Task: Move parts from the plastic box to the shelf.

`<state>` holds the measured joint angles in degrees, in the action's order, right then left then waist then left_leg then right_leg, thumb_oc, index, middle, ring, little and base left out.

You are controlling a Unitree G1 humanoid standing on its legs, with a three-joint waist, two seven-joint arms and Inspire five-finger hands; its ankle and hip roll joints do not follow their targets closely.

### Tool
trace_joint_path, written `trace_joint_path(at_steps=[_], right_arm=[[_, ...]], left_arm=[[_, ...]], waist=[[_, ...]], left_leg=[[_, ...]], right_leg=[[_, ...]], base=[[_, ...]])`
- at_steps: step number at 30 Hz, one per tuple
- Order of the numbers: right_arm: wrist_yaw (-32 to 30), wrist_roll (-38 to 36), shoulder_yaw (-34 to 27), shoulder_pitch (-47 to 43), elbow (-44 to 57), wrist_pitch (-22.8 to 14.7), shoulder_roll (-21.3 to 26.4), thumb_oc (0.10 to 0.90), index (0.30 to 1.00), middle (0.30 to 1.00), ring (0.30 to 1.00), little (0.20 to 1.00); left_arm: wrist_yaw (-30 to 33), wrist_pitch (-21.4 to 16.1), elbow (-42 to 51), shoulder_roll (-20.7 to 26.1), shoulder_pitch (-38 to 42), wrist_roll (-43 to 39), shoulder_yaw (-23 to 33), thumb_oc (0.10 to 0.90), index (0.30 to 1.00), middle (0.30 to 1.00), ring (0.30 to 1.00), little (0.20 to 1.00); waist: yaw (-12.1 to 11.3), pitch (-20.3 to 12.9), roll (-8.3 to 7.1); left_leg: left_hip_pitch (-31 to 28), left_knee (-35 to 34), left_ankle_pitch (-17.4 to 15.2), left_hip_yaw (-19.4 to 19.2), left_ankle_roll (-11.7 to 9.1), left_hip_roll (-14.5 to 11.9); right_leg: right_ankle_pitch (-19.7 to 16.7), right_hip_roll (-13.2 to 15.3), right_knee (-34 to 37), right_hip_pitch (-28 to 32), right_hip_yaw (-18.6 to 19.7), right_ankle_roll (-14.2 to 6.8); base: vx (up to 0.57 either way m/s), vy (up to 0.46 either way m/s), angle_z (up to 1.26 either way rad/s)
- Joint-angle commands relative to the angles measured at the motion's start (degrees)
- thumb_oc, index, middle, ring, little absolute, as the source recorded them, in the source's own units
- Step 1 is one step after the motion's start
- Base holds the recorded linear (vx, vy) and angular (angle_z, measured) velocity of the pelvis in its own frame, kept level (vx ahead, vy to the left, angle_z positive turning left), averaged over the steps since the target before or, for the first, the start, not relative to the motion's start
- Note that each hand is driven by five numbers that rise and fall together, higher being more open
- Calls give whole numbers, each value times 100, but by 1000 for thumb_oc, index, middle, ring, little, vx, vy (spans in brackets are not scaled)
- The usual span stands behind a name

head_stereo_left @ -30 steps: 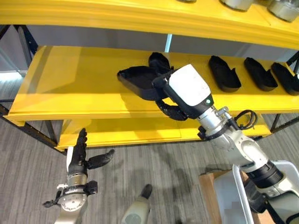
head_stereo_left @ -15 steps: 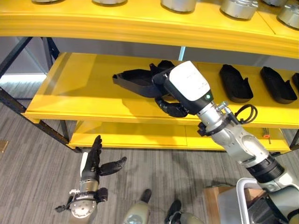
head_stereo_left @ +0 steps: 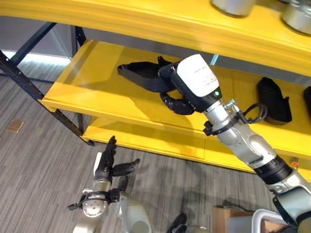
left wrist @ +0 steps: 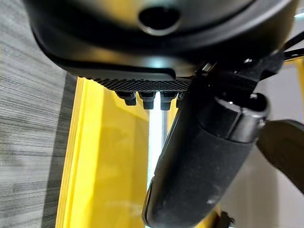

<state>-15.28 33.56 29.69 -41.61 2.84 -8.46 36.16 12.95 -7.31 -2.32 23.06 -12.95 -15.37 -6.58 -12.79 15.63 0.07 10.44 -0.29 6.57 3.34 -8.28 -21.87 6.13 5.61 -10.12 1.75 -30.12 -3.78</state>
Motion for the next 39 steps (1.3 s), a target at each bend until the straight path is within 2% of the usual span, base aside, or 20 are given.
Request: trace_joint_path(at_steps=[1,5,6,11,18,20,21,25,26,32,39], right_arm=[[-584,-139,-511,-688,554,-61,-247,400,300,300,300,300],[-562,-177,-583,-606,515,-47,-355,400,300,300,300,300],[-568,-171,-632,-564,482,-3,-442,400,300,300,300,300],[-559,-165,-589,-625,252,90,-567,400,300,300,300,300],[-641,-223,-490,-878,-446,293,-727,400,300,300,300,300],[-681,-257,-452,-974,-720,360,-782,400,300,300,300,300],[-758,-334,-421,-1078,-1115,459,-891,400,300,300,300,300],[-817,-382,-366,-1162,-1547,529,-1008,400,300,300,300,300],[-825,-412,-325,-1216,-1835,601,-1055,400,300,300,300,300],[-937,-585,-159,-1443,-2974,754,-1283,400,300,300,300,300],[-1084,-757,-221,-1529,-3649,880,-1407,400,300,300,300,300]], left_arm=[[-1,-478,818,460,64,83,265,900,1000,1000,1000,1000],[-25,-478,836,581,107,119,242,900,1000,1000,1000,1000],[-4,-477,850,683,204,127,188,900,1000,1000,1000,1000],[23,-478,886,764,245,97,174,900,1000,1000,1000,1000],[46,-476,911,870,377,27,40,900,1000,1000,1000,1000],[30,-486,913,897,427,-6,-24,900,1000,1000,1000,1000],[52,-507,913,949,513,-58,-116,900,1000,1000,1000,1000],[68,-515,903,961,580,-76,-180,900,1000,1000,1000,1000],[82,-532,879,978,638,-102,-228,900,1000,1000,1000,1000],[138,-600,825,956,834,-174,-436,900,1000,1000,1000,1000],[168,-622,789,947,922,-237,-593,900,1000,1000,1000,1000]], waist=[[-160,-685,-369],[-256,-651,-448],[-323,-612,-512],[-429,-607,-602],[-594,-482,-636],[-650,-426,-611],[-708,-320,-549],[-742,-222,-496],[-761,-142,-432],[-748,152,-231],[-656,321,-75]], left_leg=[[44,240,472,180,-89,431],[154,569,175,220,-5,637],[347,874,-14,266,14,866],[594,1082,-171,343,69,1100],[927,1195,-190,455,103,1367],[1022,1201,-168,494,110,1427],[1086,1233,-279,569,70,1485],[1160,1276,-286,599,87,1547],[1215,1300,-279,608,98,1594],[1286,1353,-271,597,145,1685],[1327,1339,-246,544,175,1721]], right_leg=[[-157,569,57,155,139,-274],[-197,760,89,343,77,-362],[-237,895,115,420,-47,-420],[-288,1029,124,399,-200,-512],[-342,1147,78,294,-417,-571],[-370,1171,83,262,-497,-583],[-279,1168,13,213,-475,-642],[-289,1199,-25,161,-520,-649],[-293,1233,-72,107,-543,-646],[-323,1348,-223,-70,-519,-651],[-388,1427,-268,-235,-436,-670]], base=[[96,117,-5],[66,134,33],[61,152,51],[29,97,35],[-12,51,18],[-11,24,17],[16,-7,21],[-36,24,28],[-55,50,14],[-63,58,5],[-32,37,-2]])
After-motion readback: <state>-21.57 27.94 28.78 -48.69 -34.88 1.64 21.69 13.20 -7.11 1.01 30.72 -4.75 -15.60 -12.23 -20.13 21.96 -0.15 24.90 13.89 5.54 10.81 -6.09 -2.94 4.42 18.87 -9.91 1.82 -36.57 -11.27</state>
